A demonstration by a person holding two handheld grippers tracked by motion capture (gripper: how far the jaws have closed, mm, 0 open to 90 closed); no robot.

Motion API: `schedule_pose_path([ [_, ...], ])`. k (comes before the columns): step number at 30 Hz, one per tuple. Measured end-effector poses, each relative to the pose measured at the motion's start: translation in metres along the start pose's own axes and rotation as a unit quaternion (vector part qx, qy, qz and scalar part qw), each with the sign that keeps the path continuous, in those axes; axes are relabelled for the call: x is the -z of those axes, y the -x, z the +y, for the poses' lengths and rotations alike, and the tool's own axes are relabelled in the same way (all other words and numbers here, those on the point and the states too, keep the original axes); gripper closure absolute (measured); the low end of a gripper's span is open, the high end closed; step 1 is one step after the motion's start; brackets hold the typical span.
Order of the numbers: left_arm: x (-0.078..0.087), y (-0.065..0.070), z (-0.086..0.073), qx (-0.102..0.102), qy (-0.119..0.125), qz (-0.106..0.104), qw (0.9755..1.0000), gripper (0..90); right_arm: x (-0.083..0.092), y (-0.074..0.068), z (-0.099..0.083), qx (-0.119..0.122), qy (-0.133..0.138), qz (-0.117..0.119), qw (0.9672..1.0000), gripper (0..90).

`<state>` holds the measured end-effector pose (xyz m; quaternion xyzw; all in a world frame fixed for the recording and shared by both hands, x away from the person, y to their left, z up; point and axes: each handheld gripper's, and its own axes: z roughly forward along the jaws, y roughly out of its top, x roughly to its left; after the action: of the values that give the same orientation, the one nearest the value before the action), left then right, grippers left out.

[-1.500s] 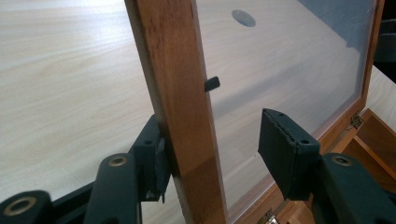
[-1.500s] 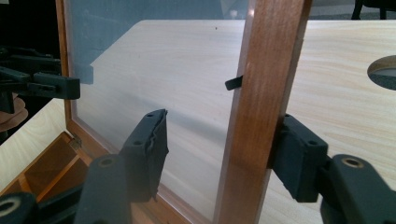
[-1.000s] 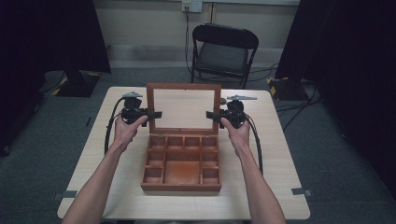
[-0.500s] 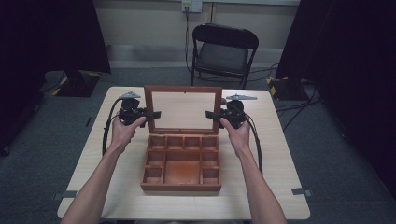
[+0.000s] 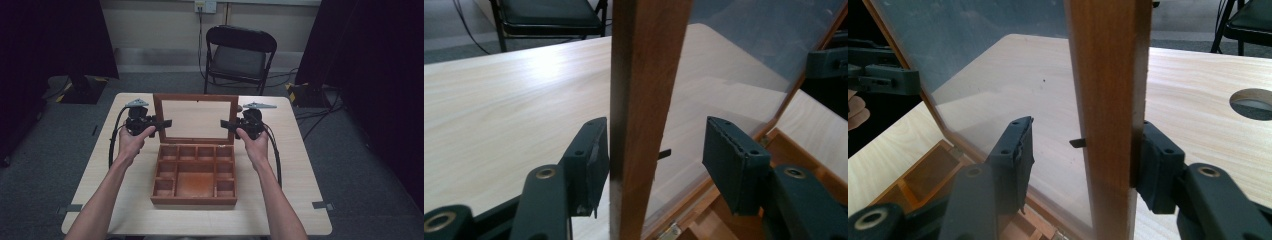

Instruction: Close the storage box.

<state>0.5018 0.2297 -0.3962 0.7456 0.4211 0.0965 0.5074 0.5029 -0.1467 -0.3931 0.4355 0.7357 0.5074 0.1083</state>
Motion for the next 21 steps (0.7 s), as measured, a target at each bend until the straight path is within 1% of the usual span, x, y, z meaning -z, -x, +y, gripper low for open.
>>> schedule_pose_path([
  [2,-0.001,0.001,0.0,-0.002,0.002,0.001,1.0,43.6,0.001,0.0,0.0,0.002,0.0,0.002,1.0,47.1],
  [3,-0.003,0.002,0.0,-0.01,-0.002,0.004,0.9999,43.6,0.001,0.0,-0.001,0.002,0.0,0.002,1.0,47.1],
  [5,-0.004,0.005,-0.001,-0.032,-0.014,0.016,0.9993,43.7,0.002,-0.001,-0.001,0.0,0.0,0.001,1.0,47.0],
  [6,-0.003,0.007,-0.002,-0.033,-0.012,0.015,0.9993,44.1,0.002,-0.001,-0.002,0.0,0.002,0.001,1.0,46.8],
  [7,0.0,0.005,-0.002,-0.027,-0.012,0.007,0.9995,45.2,0.003,-0.001,-0.004,-0.003,0.004,0.006,1.0,46.1],
  [8,0.002,0.004,-0.002,-0.023,-0.009,0.003,0.9997,45.8,0.003,-0.001,-0.004,-0.004,0.004,0.008,0.9999,45.9],
  [9,0.003,0.003,-0.003,-0.025,-0.011,0.001,0.9996,46.7,0.004,-0.001,-0.004,-0.005,0.003,0.009,0.9999,45.7],
  [11,0.006,0.002,-0.003,-0.026,-0.01,0.0,0.9996,48.8,0.005,-0.003,-0.004,-0.007,0.0,0.003,1.0,45.4],
  [12,0.007,0.003,-0.004,-0.022,-0.007,0.001,0.9997,49.3,0.005,-0.004,-0.004,-0.004,0.0,0.0,1.0,45.0],
  [13,0.008,0.003,-0.004,-0.024,-0.005,0.001,0.9997,50.0,0.005,-0.005,-0.004,-0.003,0.0,-0.002,1.0,44.6],
  [16,0.01,0.003,-0.006,-0.025,-0.003,0.003,0.9997,50.8,0.005,-0.005,-0.004,-0.004,0.0,-0.001,1.0,44.1],
  [19,0.012,0.003,-0.008,-0.025,0.0,0.0,0.9997,51.1,0.006,-0.007,-0.005,-0.002,-0.002,-0.001,1.0,43.6],
  [21,0.013,0.005,-0.009,-0.028,-0.001,0.0,0.9996,51.2,0.007,-0.009,-0.005,-0.004,-0.003,-0.001,1.0,42.2],
])
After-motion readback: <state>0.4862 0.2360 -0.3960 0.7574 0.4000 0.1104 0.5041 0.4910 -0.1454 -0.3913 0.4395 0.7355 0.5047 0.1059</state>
